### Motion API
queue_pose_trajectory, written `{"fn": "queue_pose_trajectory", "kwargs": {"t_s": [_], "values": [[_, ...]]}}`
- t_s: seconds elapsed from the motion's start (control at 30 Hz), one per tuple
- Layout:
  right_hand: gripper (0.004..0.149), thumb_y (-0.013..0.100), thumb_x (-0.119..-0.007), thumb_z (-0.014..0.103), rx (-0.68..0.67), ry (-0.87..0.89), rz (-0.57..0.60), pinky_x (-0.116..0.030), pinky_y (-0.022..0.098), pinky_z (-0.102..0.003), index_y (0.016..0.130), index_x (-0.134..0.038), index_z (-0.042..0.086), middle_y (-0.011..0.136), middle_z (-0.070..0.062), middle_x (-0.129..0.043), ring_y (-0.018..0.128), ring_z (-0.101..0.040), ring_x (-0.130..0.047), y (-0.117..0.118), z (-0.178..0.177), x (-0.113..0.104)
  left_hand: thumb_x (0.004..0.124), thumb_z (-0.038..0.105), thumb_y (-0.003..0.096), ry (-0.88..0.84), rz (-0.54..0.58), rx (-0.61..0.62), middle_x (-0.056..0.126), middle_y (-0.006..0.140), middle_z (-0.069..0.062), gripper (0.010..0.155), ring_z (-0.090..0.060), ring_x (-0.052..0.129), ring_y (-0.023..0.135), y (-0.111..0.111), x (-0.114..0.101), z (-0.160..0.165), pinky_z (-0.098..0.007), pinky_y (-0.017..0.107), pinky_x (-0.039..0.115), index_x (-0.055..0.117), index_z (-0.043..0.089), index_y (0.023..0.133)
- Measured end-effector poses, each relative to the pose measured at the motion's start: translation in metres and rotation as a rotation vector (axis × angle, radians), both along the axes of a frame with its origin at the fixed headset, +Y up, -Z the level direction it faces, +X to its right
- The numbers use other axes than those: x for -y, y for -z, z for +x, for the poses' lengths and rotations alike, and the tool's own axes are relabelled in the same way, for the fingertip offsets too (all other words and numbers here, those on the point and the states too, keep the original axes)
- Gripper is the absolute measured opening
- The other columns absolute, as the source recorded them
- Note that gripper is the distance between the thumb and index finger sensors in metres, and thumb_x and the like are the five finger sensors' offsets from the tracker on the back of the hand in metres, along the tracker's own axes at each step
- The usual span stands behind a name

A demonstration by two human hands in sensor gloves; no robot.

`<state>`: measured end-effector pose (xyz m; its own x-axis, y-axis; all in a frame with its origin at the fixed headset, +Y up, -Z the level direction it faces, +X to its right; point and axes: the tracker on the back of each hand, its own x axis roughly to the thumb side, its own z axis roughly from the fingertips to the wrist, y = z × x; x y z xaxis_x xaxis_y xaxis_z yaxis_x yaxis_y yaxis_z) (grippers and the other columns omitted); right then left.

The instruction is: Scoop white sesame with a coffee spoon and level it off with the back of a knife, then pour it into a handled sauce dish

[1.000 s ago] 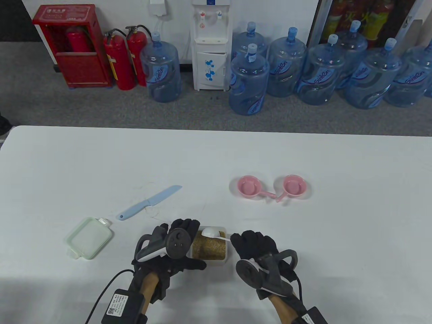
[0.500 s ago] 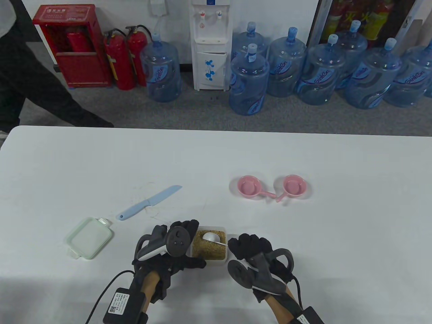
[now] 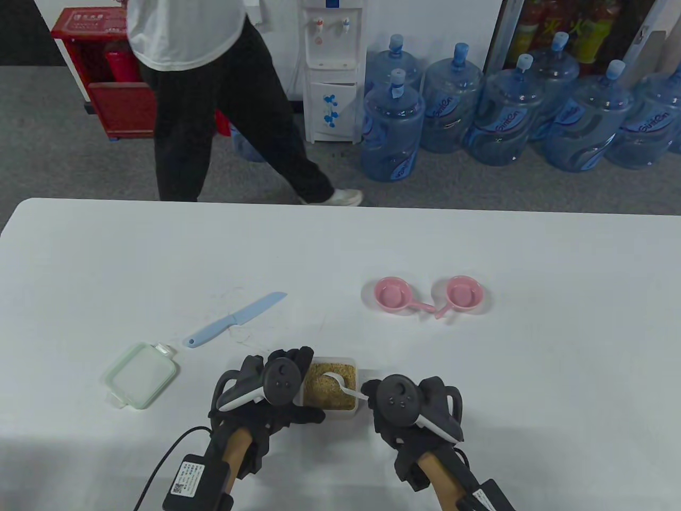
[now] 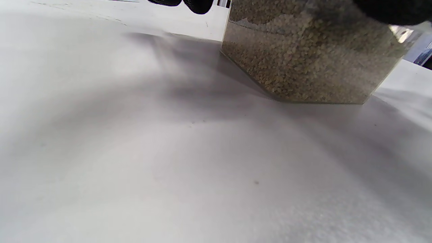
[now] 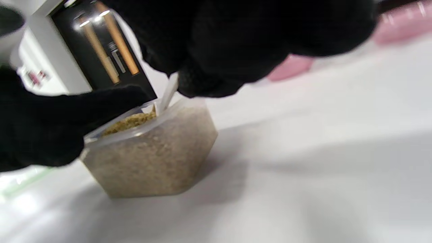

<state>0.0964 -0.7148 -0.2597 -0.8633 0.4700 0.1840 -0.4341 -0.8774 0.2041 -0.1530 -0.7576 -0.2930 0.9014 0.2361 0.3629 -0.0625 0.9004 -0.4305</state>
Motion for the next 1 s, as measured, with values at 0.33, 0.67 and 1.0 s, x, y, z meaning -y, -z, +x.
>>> {"fn": "queue_pose_trajectory", "kwargs": {"t_s": [0.33, 0.67, 1.0], "values": [[0.04, 0.056, -0.073, 0.024, 0.09, 0.246, -0.233, -0.085, 0.021, -0.034, 0.09, -0.088, 0.008, 0.056, -0.015, -0.1, 0.024, -0.01, -0.093, 0.009, 0.02, 0.017, 0.065, 0.077, 0.0376, 0.002, -0.003, -0.004, 0.026, 0.129, -0.009, 0.111, -0.045, 0.031, 0.123, 0.0, 0.0, 0.0, -0.069, 0.082, 0.027, 0.011, 0.025, 0.12], [0.04, 0.056, -0.073, 0.025, 0.098, 0.325, -0.217, -0.085, 0.018, -0.032, 0.089, -0.088, 0.008, 0.055, -0.014, -0.102, 0.021, -0.009, -0.094, 0.007, 0.026, 0.011, 0.065, 0.077, 0.0377, -0.002, -0.008, -0.008, 0.026, 0.129, -0.01, 0.111, -0.045, 0.031, 0.123, -0.001, 0.0, 0.0, -0.069, 0.082, 0.028, 0.01, 0.025, 0.12], [0.04, 0.056, -0.073, 0.025, 0.103, 0.355, -0.224, -0.085, 0.019, -0.032, 0.09, -0.087, 0.008, 0.055, -0.014, -0.101, 0.022, -0.008, -0.093, 0.006, 0.029, 0.01, 0.065, 0.077, 0.038, -0.01, -0.012, -0.016, 0.025, 0.129, -0.01, 0.111, -0.045, 0.03, 0.123, -0.001, 0.001, -0.001, -0.069, 0.082, 0.027, 0.009, 0.026, 0.119]]}}
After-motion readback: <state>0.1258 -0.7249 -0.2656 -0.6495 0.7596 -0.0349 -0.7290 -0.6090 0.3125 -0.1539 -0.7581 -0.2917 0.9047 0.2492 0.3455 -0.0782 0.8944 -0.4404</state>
